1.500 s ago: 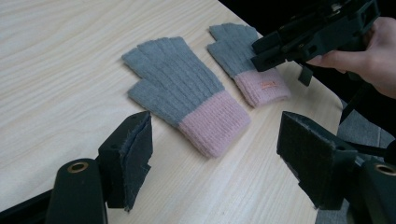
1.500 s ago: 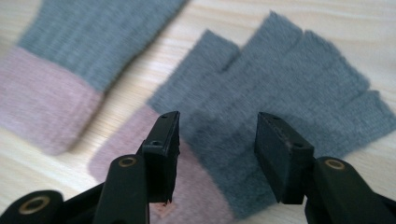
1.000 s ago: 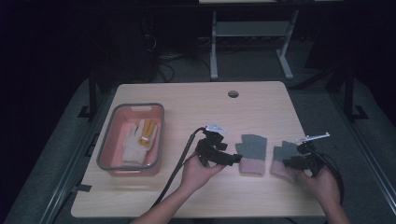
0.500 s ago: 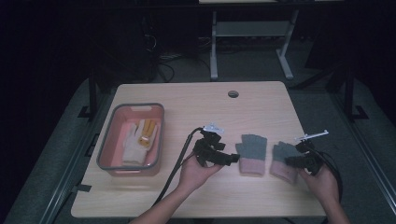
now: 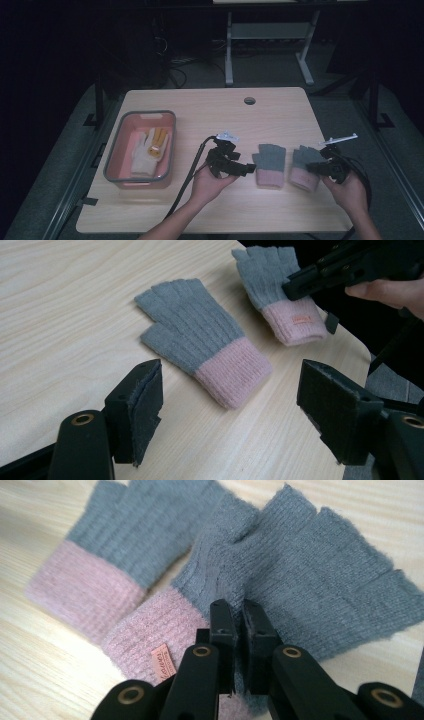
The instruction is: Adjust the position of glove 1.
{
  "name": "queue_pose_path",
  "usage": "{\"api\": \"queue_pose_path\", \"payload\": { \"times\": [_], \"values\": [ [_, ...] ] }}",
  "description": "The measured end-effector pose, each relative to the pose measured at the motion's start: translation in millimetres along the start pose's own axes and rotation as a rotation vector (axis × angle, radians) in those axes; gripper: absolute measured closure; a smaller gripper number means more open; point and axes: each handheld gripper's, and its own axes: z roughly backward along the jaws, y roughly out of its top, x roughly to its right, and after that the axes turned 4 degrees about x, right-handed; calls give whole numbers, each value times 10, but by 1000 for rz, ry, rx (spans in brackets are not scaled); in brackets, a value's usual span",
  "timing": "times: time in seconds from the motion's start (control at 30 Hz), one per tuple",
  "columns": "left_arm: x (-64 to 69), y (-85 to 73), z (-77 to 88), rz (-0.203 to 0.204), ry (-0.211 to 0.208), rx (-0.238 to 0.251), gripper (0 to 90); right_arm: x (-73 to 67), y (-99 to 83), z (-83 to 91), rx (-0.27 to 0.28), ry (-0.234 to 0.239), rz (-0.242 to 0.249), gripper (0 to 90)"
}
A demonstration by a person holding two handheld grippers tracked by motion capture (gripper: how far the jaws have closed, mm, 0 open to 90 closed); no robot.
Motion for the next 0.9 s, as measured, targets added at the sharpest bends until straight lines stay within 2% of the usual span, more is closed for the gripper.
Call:
{"api": "queue_pose_path", "payload": {
  "times": [0.37, 0.6, 0.9],
  "values": [
    [-29, 3, 25, 6, 8, 4, 265, -233, 213, 17, 15, 44, 44, 856],
    [-35, 5, 27, 14, 9, 9, 265, -400, 350, -64, 11, 91, 95, 855],
    [-74, 9, 44, 22, 9, 10, 265, -571, 482, -251, -24, 137, 151, 852]
  ]
}}
